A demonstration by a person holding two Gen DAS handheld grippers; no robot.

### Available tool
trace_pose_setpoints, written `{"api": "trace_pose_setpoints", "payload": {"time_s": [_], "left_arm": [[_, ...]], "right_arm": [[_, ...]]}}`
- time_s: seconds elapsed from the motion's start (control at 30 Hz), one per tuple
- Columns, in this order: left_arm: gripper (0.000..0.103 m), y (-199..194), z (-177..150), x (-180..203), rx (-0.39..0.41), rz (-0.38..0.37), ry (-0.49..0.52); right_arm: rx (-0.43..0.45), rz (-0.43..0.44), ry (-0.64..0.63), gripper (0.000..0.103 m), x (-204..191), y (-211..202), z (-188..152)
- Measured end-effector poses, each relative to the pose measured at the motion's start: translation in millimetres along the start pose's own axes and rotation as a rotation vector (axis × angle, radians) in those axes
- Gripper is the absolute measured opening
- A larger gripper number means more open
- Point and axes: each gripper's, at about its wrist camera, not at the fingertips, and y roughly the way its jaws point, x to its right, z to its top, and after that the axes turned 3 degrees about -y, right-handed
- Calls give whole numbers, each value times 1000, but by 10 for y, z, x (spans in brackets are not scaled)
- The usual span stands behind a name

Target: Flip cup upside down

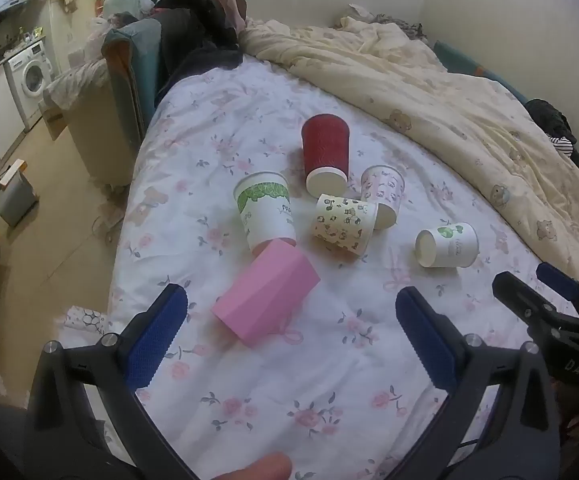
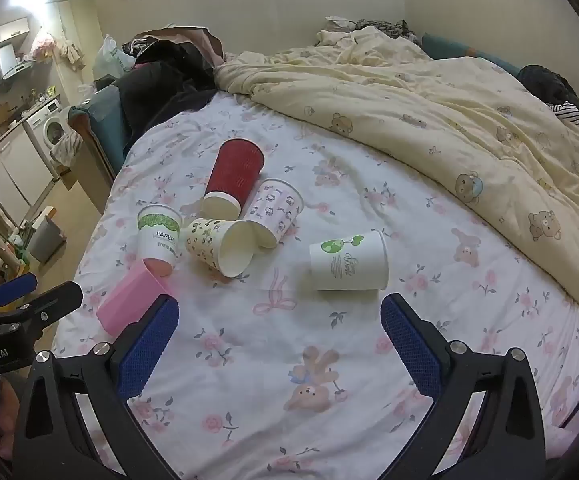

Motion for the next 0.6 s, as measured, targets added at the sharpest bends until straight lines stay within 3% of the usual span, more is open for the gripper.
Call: {"api": "trace_pose_setpoints", "payload": {"time_s": [0.6], "left_arm": [[103,54,-17,18,-2,12,2]], "right_arm": [[-4,-3,4,103,20,1,1]]}}
